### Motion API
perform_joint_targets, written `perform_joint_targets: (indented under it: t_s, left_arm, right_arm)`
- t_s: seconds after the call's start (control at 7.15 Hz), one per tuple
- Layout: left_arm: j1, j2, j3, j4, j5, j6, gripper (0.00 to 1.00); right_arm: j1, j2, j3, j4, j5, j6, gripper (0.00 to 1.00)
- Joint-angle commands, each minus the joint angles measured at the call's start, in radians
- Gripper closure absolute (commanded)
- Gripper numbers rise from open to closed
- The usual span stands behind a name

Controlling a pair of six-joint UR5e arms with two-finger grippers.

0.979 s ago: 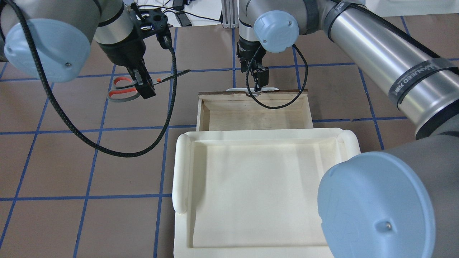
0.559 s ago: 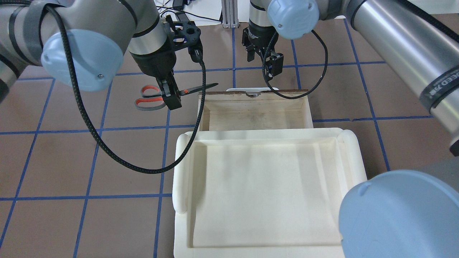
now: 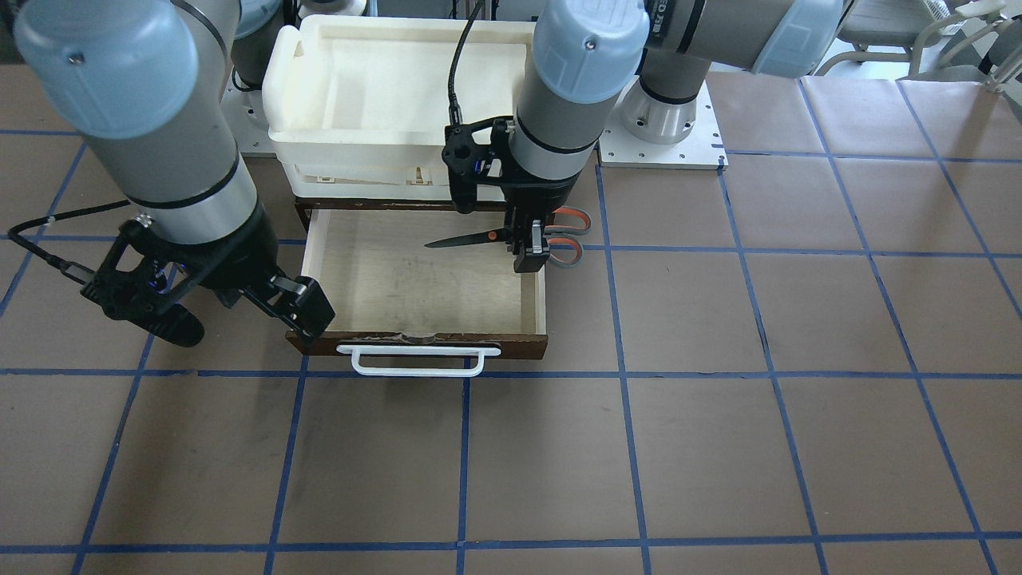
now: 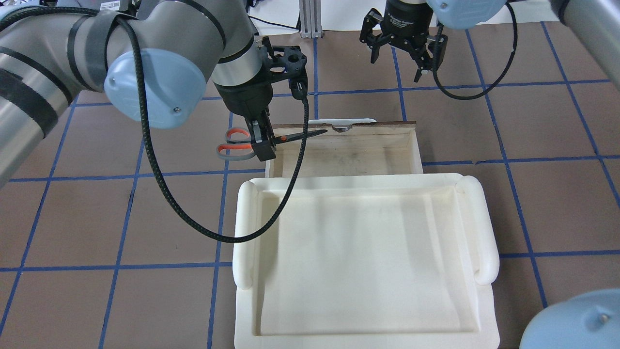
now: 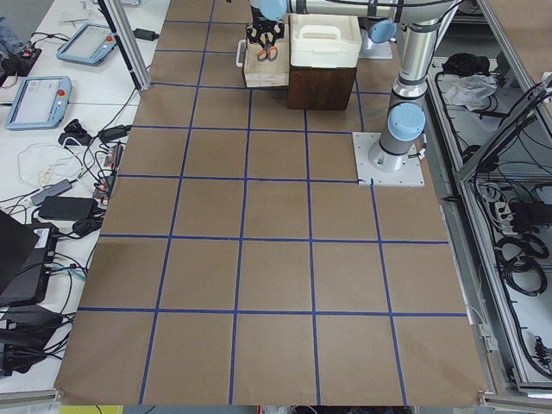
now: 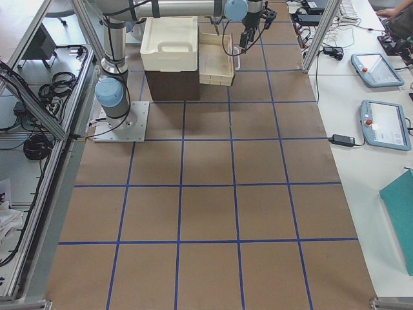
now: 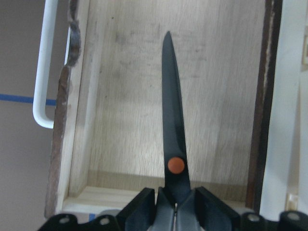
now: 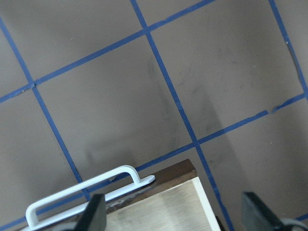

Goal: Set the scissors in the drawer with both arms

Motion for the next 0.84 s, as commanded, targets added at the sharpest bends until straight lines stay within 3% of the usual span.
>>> perform_joint_targets:
  t_s: [0.0,0.28,0.7]
  left_arm:
    - [-0.066,-0.079,0.04,0.037,-0.03,-0.014,1.0]
    - [-0.112,-0.144,0.04,0.117,-0.029,-0.022,1.0]
    - [-0.149,-0.17,0.031,0.134,-0.029,-0.08,1.0]
  right_arm:
    - [-0.022,-0.102,0.062,0.0,-0.008,-0.267,0.0]
    - [-0.016,-0.132,0.081,-0.001,-0.011,-0.294,0.0]
    - [-0.013,-0.14,0.098,0.009,0.001,-0.305,0.0]
